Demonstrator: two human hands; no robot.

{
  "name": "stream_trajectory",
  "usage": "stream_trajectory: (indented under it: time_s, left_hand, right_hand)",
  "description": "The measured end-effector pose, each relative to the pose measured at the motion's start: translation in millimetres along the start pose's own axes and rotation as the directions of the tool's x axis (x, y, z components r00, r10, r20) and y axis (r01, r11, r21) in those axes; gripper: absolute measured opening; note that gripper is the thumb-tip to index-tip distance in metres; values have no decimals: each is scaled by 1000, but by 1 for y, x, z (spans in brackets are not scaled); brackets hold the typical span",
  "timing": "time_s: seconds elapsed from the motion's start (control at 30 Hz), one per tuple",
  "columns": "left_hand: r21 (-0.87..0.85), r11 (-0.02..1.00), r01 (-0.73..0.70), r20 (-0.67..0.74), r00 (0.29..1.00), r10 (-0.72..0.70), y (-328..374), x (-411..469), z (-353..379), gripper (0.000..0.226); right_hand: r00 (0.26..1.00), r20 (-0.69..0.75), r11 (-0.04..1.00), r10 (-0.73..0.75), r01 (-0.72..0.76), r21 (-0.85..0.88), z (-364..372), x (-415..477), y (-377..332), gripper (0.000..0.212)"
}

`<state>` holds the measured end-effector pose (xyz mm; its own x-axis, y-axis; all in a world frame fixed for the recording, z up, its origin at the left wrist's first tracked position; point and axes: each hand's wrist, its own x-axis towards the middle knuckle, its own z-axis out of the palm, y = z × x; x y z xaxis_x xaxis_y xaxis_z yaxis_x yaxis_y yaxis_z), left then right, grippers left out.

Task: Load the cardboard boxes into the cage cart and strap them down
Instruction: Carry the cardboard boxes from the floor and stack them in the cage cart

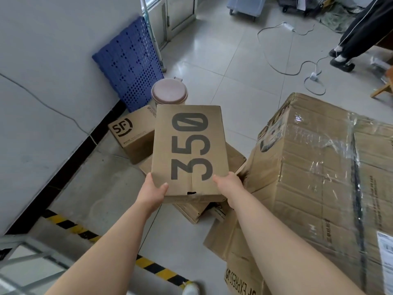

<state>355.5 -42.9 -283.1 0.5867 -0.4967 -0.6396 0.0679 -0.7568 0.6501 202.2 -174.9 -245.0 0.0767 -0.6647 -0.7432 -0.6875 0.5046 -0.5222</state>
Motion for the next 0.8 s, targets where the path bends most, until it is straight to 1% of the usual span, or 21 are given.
stream_trajectory:
  time_s: [0.1,0.17,0.27,0.37,0.43,0.53,0.63,0.73,0.8]
  left_hand:
    - [94,994,-55,-104,992,65,25,-18,4,49]
    - [121,985,-125,-127,982,141,48,-35,8,52]
    - [169,953,-254,-103,957,273,83,-70,16,62]
    - [204,903,-378,-87,912,402,112,-117,28,64]
    - [209,876,-435,-55,889,454,124,-151,41,65]
    - [222,841,-493,51,867,495,127,-202,70,70]
    - [222,854,-470,148,882,447,112,-245,98,81]
    - [197,888,-416,221,901,373,87,-279,119,95]
    - [201,891,-407,210,906,366,75,-290,129,93]
  right_hand:
    - [995,-4,994,-105,105,8,-15,-19,-9,43]
    - [982,-7,982,-190,190,-7,-32,-40,-17,46]
    - [941,-33,941,-336,335,-42,-62,-72,-23,55]
    - [871,-110,878,-478,471,-85,-100,-107,-18,57]
    - [824,-167,841,-541,530,-107,-131,-129,-6,57]
    - [787,-231,820,-572,557,-134,-185,-158,23,58]
    - [785,-275,831,-555,532,-162,-236,-178,65,61]
    - [820,-285,867,-496,451,-212,-273,-190,117,68]
    - [850,-264,884,-455,395,-249,-289,-194,152,74]
